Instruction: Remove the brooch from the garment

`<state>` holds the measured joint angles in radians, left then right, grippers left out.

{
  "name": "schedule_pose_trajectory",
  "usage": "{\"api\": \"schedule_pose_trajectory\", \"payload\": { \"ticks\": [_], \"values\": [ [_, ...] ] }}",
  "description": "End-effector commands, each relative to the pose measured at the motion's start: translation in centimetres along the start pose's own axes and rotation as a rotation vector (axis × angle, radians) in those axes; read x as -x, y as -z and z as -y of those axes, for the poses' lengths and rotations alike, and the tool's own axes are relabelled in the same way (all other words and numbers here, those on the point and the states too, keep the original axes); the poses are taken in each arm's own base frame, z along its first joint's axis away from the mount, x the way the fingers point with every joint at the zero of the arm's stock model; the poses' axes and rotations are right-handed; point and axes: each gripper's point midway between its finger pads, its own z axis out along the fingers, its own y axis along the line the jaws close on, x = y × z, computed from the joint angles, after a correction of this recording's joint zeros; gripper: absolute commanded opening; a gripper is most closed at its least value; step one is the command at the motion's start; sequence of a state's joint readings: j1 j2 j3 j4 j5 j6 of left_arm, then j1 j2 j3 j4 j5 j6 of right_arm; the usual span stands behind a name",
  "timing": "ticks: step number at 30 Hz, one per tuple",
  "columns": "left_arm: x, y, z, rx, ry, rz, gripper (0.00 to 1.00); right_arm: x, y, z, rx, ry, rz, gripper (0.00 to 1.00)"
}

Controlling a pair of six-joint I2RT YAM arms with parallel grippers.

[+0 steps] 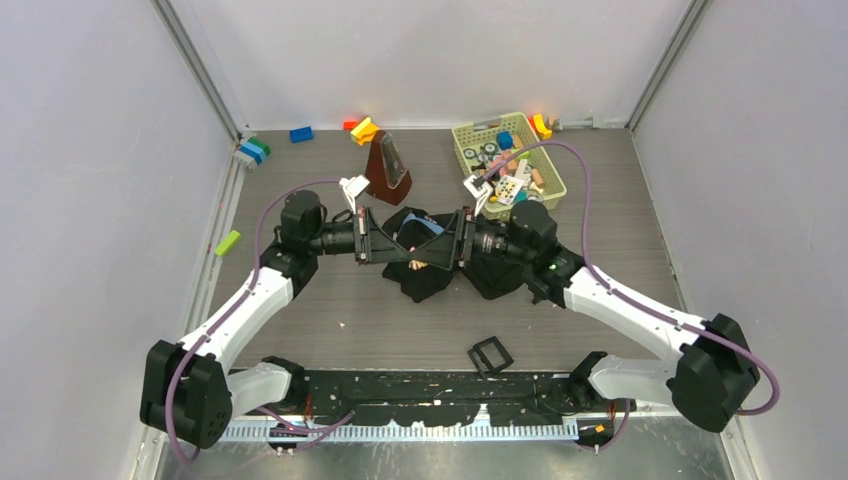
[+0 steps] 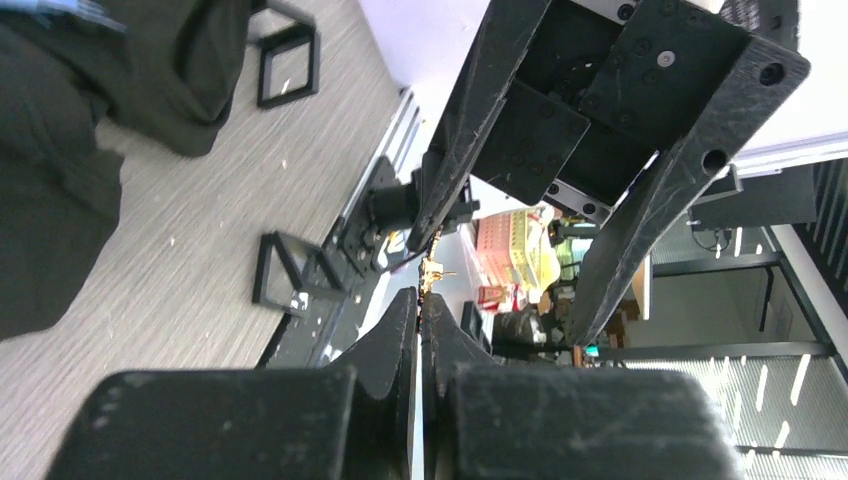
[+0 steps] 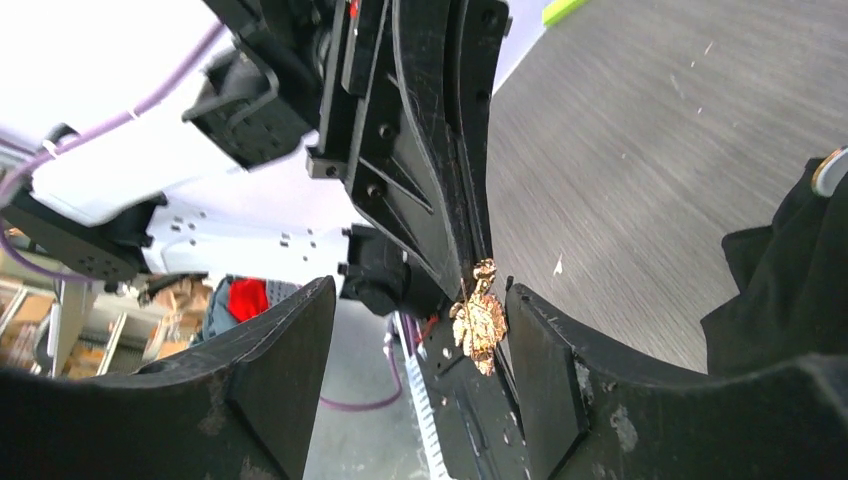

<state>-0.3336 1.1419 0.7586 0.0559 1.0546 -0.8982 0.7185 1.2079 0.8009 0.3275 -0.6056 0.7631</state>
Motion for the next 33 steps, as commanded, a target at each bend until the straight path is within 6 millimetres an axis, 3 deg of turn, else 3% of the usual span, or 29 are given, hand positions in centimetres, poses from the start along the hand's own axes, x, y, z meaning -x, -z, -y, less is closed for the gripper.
{"api": "schedule_pose_trajectory", "payload": {
  "ticks": [1, 11, 20, 33],
  "values": [
    [2.6, 0.4, 4.4, -0.146, -0.127, 0.129, 0.00, 4.0, 1.5, -3.1, 0.038, -0.006, 0.197, 0.68],
    [3.3, 0.9, 5.6, -0.172, -0.152, 0.193, 0.00, 5.1, 2.5, -2.3, -0.040, -0.104, 0.286, 0.53],
    [3.2, 0.9, 6.0, -0.186, -0.152, 0.187, 0.00, 4.9, 1.8, -2.0, -0.038, -0.133, 0.260, 0.34],
    [3.1, 0.9, 5.9, -0.186, -0.147, 0.178, 0.00, 4.4, 1.0, -0.7, -0.083, -0.150, 0.225, 0.28]
  ]
}}
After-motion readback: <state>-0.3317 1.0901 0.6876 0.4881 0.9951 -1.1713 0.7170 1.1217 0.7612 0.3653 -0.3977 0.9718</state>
